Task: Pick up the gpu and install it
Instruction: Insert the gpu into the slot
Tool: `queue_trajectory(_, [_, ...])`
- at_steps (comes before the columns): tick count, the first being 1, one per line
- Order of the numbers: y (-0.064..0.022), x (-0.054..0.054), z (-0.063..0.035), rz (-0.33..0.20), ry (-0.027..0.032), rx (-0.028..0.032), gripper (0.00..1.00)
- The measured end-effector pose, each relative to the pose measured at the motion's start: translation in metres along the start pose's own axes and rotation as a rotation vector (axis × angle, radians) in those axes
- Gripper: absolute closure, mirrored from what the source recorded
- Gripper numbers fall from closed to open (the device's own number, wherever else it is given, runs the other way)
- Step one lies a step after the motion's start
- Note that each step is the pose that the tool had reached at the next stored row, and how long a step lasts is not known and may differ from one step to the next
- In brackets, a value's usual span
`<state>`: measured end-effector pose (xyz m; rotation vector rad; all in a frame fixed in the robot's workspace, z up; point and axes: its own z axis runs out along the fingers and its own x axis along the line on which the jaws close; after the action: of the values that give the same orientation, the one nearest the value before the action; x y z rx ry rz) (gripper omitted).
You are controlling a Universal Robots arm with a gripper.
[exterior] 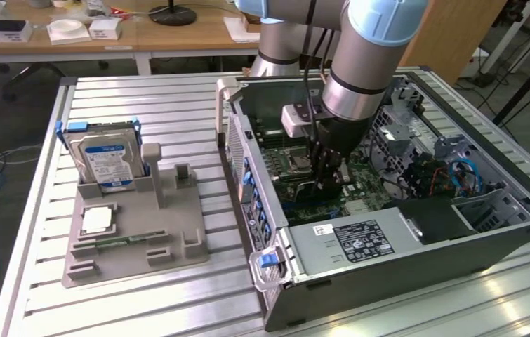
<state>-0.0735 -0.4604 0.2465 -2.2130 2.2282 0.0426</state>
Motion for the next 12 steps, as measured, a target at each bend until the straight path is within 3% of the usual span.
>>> queue_trajectory(4, [0.0003, 0.0, -0.0016, 0.001, -0.0001, -0.0003, 0.73])
queue_trajectory(6, [0.0002, 0.0, -0.0028, 0.0, 0.0002, -0.0001, 0.67])
queue_trajectory(8, [0.0002, 0.0, -0.0054, 0.0, 0.0003, -0.0001, 0.55])
queue_trajectory(12, [0.0003, 0.0, -0.015, 0.0, 0.0003, -0.0001, 0.44])
